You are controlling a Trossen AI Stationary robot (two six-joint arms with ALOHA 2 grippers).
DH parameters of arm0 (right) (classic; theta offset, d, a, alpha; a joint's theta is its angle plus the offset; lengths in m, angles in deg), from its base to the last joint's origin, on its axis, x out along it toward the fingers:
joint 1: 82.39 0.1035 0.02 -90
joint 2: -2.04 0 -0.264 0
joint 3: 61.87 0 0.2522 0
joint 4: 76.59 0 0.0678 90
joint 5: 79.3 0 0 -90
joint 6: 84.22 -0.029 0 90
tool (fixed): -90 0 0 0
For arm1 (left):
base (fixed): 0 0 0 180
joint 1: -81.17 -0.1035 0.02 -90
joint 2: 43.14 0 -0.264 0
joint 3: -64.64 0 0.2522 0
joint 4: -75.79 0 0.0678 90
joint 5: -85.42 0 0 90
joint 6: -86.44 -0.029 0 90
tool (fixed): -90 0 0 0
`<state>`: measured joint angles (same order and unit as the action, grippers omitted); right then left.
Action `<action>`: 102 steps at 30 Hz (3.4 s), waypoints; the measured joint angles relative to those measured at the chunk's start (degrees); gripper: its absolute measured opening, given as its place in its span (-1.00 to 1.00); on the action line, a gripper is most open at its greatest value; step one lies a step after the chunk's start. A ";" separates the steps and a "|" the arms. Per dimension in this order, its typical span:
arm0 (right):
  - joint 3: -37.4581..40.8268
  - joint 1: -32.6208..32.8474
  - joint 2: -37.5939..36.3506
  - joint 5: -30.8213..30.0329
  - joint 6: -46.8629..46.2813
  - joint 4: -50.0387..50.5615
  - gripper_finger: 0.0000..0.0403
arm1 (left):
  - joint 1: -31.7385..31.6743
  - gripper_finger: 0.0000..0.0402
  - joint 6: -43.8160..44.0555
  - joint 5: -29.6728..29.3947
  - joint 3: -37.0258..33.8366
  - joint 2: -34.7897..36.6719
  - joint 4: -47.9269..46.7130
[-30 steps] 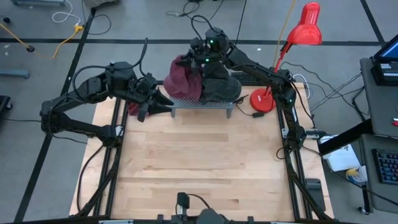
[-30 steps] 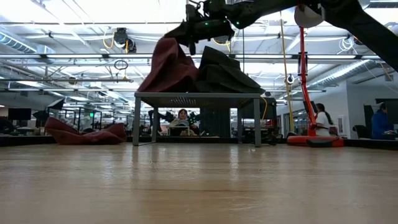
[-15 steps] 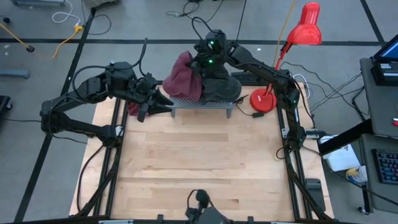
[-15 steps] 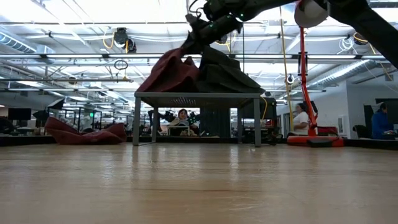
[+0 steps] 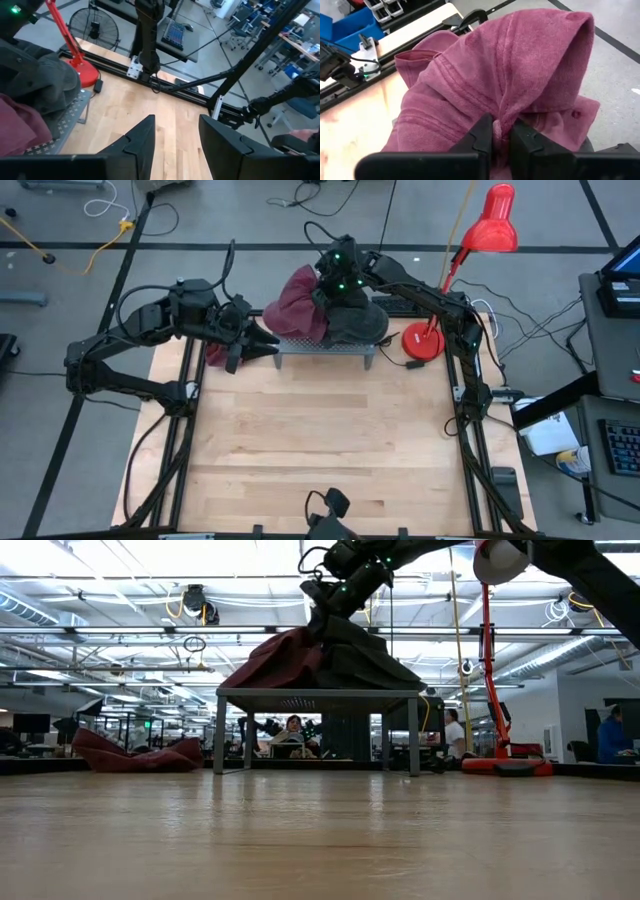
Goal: Pick & Place hat
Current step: Stack the bottom maroon cap on the maroon cap on the shelf
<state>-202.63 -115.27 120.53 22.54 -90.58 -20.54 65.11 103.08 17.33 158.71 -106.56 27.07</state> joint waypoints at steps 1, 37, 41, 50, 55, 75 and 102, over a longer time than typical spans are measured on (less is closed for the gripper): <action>0.00 0.00 0.00 -0.05 0.03 0.01 -0.87 | 0.00 -0.21 -0.01 -0.02 0.00 0.00 0.02; 0.04 2.56 -14.00 -8.88 3.62 6.44 -0.08 | -1.23 -0.23 -4.72 -34.05 0.02 -2.96 2.49; 0.04 4.59 -18.32 -8.85 3.64 8.98 -0.09 | -3.47 -0.04 -4.97 -35.70 0.02 -5.91 2.29; 0.04 9.76 -28.14 -8.81 3.03 10.74 -0.07 | -11.59 0.34 -0.44 -36.70 3.19 -13.65 0.40; 0.04 12.13 -32.12 -8.81 2.55 10.83 -0.07 | -16.42 0.32 -0.63 -35.47 10.34 -19.57 -1.97; 0.04 15.13 -34.58 -8.83 3.20 14.59 -0.07 | -21.55 -0.07 -2.37 -29.53 16.33 -37.35 -4.89; 0.04 16.64 -34.58 -8.70 4.47 13.11 -0.07 | -17.96 0.08 -0.92 -34.76 16.26 -31.76 -8.21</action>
<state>-202.58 -98.63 85.96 13.84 -86.11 -7.43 47.16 102.17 -17.43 174.97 -138.31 18.85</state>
